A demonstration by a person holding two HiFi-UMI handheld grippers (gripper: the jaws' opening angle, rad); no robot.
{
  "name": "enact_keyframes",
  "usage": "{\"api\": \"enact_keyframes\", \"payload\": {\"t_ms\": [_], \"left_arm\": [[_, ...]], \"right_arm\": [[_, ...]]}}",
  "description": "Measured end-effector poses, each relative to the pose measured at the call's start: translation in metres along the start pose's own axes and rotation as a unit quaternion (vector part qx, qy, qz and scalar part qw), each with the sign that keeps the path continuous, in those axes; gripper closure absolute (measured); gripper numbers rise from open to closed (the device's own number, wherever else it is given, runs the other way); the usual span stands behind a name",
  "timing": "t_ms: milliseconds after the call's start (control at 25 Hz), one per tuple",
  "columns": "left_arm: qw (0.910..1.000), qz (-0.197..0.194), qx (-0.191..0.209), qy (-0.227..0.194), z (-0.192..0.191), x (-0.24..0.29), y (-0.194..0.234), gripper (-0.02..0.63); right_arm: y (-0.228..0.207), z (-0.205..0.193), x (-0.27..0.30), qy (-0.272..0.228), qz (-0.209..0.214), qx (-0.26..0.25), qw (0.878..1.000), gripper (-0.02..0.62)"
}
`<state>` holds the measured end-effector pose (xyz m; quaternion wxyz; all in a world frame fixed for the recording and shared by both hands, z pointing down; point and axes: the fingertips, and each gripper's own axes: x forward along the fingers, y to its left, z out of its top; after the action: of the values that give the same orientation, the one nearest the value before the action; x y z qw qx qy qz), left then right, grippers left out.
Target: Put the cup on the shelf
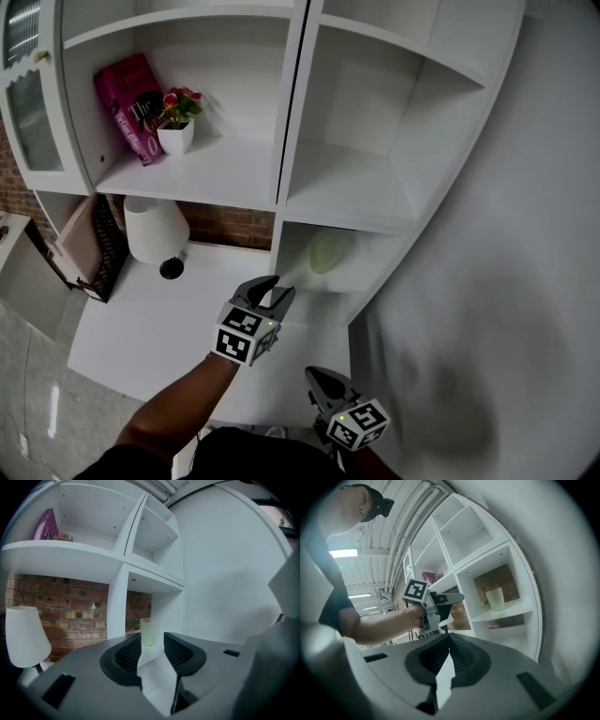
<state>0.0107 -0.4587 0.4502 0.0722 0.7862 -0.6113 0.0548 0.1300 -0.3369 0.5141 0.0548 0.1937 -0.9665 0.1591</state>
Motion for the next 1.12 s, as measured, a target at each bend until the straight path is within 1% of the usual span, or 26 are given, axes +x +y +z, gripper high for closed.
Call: {"api": "enact_keyframes", "payload": {"t_ms": [160, 240, 400, 520, 720, 920, 1120], "left_arm": [[0.9999, -0.008, -0.010, -0.006, -0.003, -0.030, 0.005, 0.514], [0.9998, -0.010, -0.013, -0.007, -0.005, -0.046, 0.009, 0.556], [0.9999, -0.010, -0.009, -0.003, -0.017, -0.078, 0.016, 0.590], [0.9999, -0.008, -0.013, 0.004, -0.029, -0.102, 0.022, 0.600], [0.9993, -0.007, -0.034, 0.016, -0.047, -0.138, 0.033, 0.600], [0.9993, -0.010, -0.013, 0.034, -0.061, -0.169, 0.030, 0.600], [0.9984, -0.010, -0.027, 0.050, -0.081, -0.193, 0.027, 0.600]], "right_arm": [[0.018, 0.007, 0.010, -0.010, 0.000, -0.006, 1.000, 0.591], [0.027, 0.009, 0.015, -0.013, 0.000, -0.008, 1.000, 0.591], [0.043, 0.009, 0.026, -0.016, -0.003, -0.012, 1.000, 0.591], [0.053, 0.009, 0.034, -0.014, -0.005, -0.006, 1.000, 0.591], [0.066, 0.006, 0.046, -0.010, -0.002, -0.010, 1.000, 0.591], [0.077, 0.008, 0.053, -0.010, -0.003, -0.013, 1.000, 0.591], [0.083, 0.006, 0.054, -0.011, -0.004, -0.009, 1.000, 0.592]]}}
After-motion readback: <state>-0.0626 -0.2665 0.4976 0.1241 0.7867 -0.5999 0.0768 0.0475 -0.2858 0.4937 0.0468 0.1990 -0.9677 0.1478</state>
